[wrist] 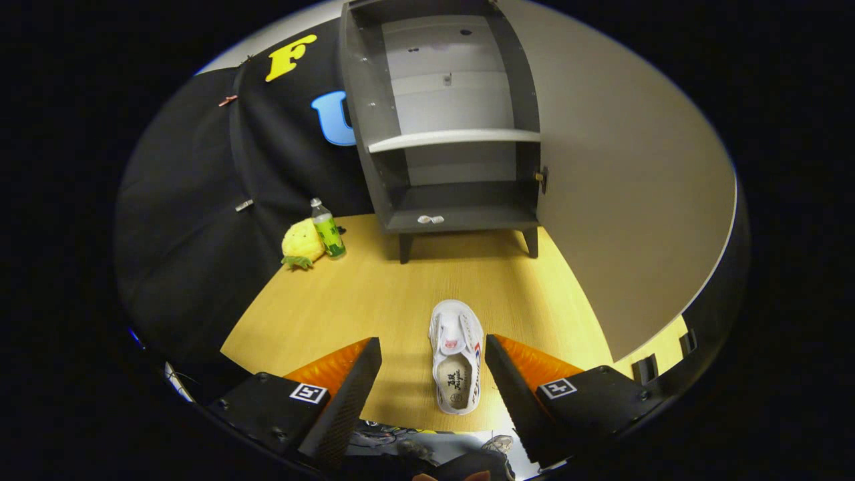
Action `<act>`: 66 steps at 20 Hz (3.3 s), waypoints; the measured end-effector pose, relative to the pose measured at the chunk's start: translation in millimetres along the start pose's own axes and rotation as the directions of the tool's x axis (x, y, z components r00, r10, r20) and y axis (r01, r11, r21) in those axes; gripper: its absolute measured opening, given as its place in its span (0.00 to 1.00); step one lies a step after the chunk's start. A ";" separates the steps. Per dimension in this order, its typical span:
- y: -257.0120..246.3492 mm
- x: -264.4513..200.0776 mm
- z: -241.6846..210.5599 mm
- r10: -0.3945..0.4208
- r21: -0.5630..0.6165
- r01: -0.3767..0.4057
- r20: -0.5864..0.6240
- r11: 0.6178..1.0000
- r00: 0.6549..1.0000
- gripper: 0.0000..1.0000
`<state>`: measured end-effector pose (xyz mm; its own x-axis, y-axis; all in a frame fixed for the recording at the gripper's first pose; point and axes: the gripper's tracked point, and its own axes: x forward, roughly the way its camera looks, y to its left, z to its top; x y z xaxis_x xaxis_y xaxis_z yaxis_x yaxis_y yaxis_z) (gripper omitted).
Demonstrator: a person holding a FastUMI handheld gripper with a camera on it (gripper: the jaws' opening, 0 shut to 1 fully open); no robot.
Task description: Open the shoe cabinet door, grab the shoes and put them into the shoe cabinet, then close the shoe cabinet door.
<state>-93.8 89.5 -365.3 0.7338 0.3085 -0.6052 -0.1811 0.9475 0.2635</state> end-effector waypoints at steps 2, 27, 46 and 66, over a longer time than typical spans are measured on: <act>2.5 17.7 -22.7 0.001 0.020 0.000 -0.050 1.000 0.999 0.99; -16.4 196.6 -58.1 -0.118 0.000 0.119 0.115 0.993 0.986 0.07; -22.5 40.7 209.1 -0.114 0.001 0.120 0.334 0.993 0.936 0.05; -15.8 243.5 420.4 -0.096 -0.086 0.126 0.295 0.988 0.951 0.05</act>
<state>363.0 114.4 -201.0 0.9081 0.1778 -0.3790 -0.1426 0.9826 0.1192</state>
